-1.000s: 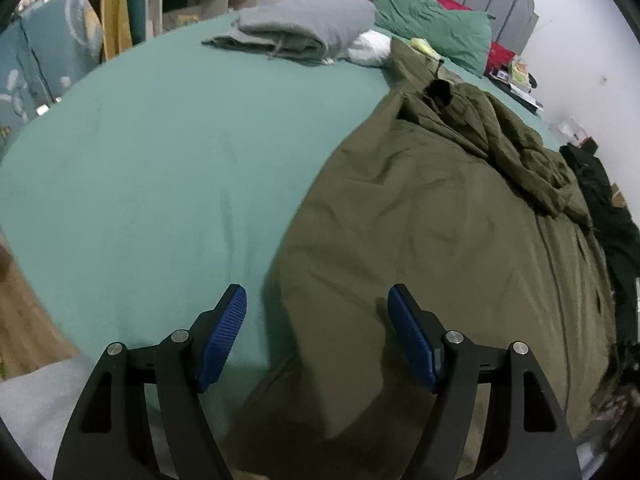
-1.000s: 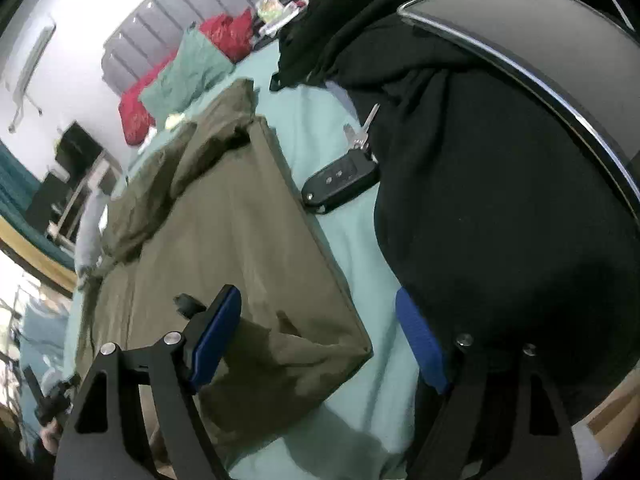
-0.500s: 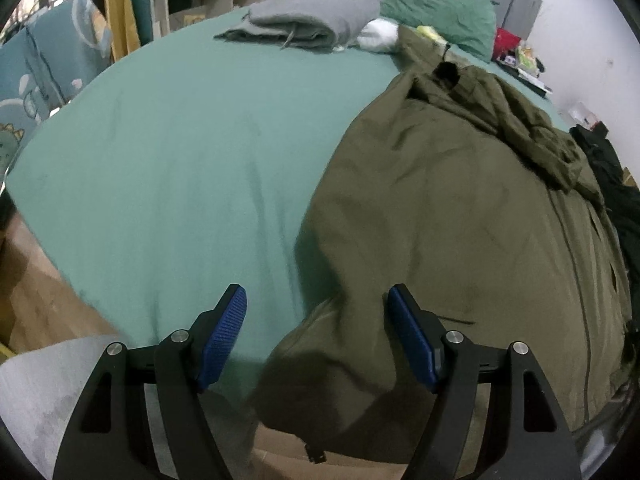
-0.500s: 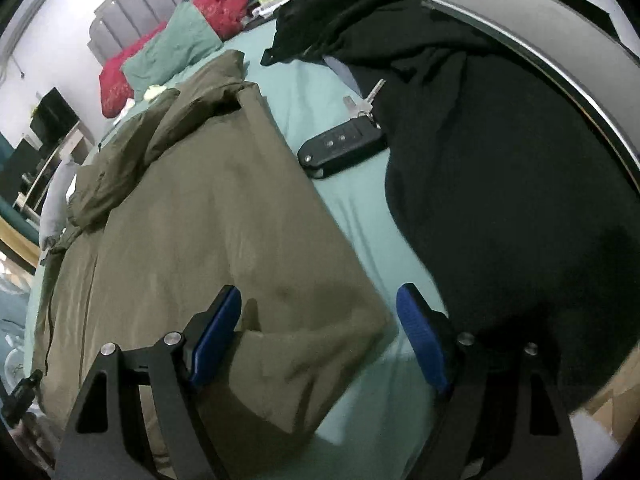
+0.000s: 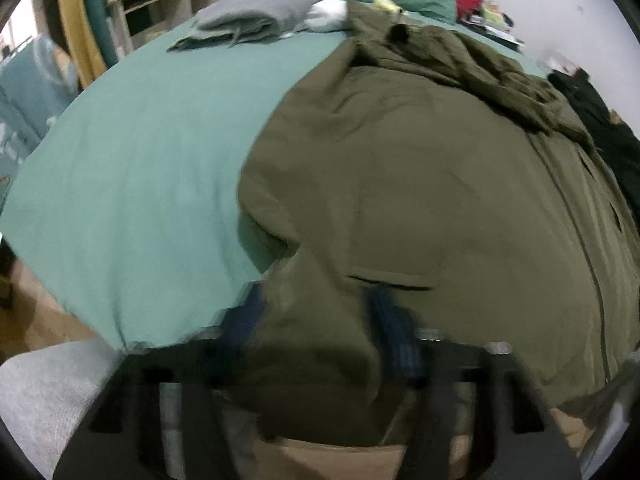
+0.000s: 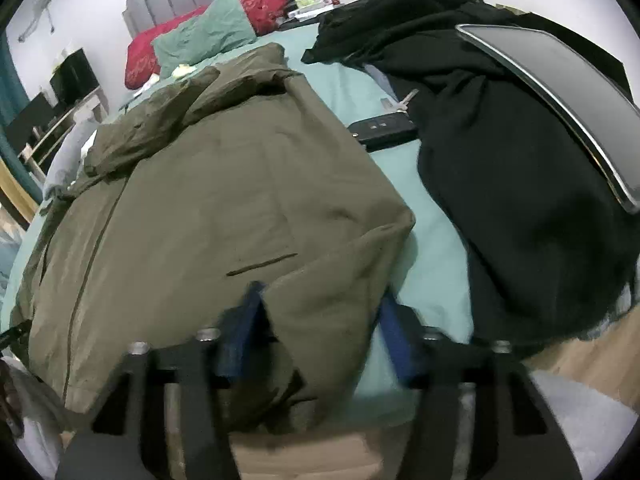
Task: Fold large clothes
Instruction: 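Grasp the jacket edge with the left tool while the right tool grasps the hem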
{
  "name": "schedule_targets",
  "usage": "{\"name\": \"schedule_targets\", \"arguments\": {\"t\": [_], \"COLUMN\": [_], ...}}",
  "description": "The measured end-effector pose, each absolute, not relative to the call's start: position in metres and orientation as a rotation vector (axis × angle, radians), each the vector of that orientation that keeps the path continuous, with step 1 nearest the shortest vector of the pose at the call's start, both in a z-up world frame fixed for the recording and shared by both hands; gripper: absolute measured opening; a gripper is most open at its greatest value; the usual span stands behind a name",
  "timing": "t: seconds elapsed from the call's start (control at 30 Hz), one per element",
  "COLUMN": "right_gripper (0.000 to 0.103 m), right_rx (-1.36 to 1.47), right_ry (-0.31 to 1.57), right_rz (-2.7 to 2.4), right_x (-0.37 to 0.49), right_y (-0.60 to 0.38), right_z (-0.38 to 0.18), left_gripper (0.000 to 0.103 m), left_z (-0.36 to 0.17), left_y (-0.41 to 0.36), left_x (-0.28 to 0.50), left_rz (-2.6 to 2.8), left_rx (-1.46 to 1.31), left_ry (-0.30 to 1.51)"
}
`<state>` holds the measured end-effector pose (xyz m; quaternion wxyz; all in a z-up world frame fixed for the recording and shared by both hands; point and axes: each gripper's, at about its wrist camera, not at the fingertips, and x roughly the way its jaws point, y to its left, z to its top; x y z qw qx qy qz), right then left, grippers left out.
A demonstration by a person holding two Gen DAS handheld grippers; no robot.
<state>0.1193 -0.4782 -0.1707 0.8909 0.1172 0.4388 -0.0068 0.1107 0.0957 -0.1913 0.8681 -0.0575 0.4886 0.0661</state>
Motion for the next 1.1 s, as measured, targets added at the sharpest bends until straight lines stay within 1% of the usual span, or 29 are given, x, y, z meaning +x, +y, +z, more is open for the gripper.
{"name": "schedule_targets", "arguments": {"t": [0.03, 0.07, 0.17, 0.23, 0.3, 0.47, 0.63, 1.0, 1.1], "right_gripper": [0.030, 0.024, 0.018, 0.017, 0.015, 0.012, 0.011, 0.009, 0.008], "right_rx": [0.263, 0.303, 0.435, 0.445, 0.457, 0.593, 0.635, 0.597, 0.564], "right_ry": [0.902, 0.886, 0.795, 0.731, 0.713, 0.624, 0.519, 0.364, 0.325], "right_rz": [-0.013, -0.001, 0.056, 0.084, 0.121, 0.213, 0.268, 0.293, 0.297], "right_x": [0.117, 0.115, 0.103, 0.096, 0.093, 0.082, 0.061, 0.000, -0.017], "right_y": [-0.481, -0.486, -0.502, -0.503, -0.501, -0.512, -0.518, -0.542, -0.538], "right_z": [-0.170, -0.169, -0.158, -0.146, -0.142, -0.130, -0.106, -0.040, -0.022], "left_gripper": [0.018, 0.013, 0.009, 0.008, 0.007, 0.007, 0.007, 0.007, 0.007], "left_z": [-0.189, -0.186, -0.169, -0.157, -0.148, -0.125, -0.098, -0.011, 0.003], "left_y": [0.093, 0.089, 0.086, 0.088, 0.089, 0.091, 0.091, 0.101, 0.102], "left_x": [0.110, 0.108, 0.098, 0.093, 0.087, 0.076, 0.065, 0.009, -0.010], "left_rz": [0.128, 0.127, 0.135, 0.134, 0.124, 0.090, 0.066, 0.007, -0.004], "left_rx": [-0.111, -0.091, -0.081, -0.100, -0.119, -0.190, -0.227, -0.249, -0.244], "left_ry": [1.018, 1.005, 0.927, 0.883, 0.853, 0.820, 0.786, 0.686, 0.683]}}
